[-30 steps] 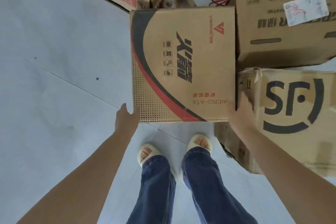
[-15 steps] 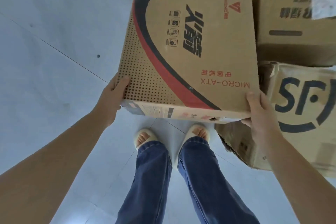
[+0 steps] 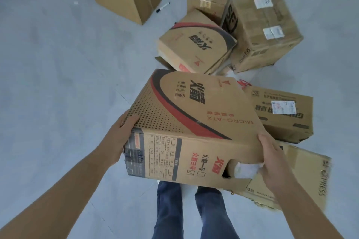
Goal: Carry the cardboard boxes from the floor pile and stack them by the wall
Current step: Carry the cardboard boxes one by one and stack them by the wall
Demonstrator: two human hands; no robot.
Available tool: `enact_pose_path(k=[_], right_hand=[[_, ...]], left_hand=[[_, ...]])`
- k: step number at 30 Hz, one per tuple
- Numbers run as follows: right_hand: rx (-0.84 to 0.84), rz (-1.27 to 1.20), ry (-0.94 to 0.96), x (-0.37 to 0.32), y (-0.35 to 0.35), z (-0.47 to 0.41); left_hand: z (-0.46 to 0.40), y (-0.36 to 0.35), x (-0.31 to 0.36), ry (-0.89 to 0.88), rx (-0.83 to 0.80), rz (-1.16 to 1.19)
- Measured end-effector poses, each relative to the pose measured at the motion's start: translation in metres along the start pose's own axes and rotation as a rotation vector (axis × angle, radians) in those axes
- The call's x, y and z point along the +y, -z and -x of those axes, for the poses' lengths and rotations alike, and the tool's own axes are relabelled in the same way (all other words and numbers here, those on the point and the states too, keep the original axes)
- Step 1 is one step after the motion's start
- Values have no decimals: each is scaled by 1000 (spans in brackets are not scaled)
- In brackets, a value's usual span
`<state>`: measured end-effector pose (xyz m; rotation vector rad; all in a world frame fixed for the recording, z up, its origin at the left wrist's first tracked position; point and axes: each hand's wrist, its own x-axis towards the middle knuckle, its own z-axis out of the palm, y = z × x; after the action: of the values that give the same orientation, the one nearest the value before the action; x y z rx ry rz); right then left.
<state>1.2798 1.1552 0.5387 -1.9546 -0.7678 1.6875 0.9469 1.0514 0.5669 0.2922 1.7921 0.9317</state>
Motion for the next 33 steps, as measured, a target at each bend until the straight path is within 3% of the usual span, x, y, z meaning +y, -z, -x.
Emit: enact_pose_path(k=[7,15,25,33], right_hand=[[-265,243,156,-64,-7,59],[-531,503,267,-72,-32,110],[-946,767,315,1,-115,246],[-1206,919,370,118,-152,396]], left_hand=[[134,39,6,110,207,133],[277,40,-64,203,392,418],[447,59,-192,209,817,775],[597,78,-306,228,1117,937]])
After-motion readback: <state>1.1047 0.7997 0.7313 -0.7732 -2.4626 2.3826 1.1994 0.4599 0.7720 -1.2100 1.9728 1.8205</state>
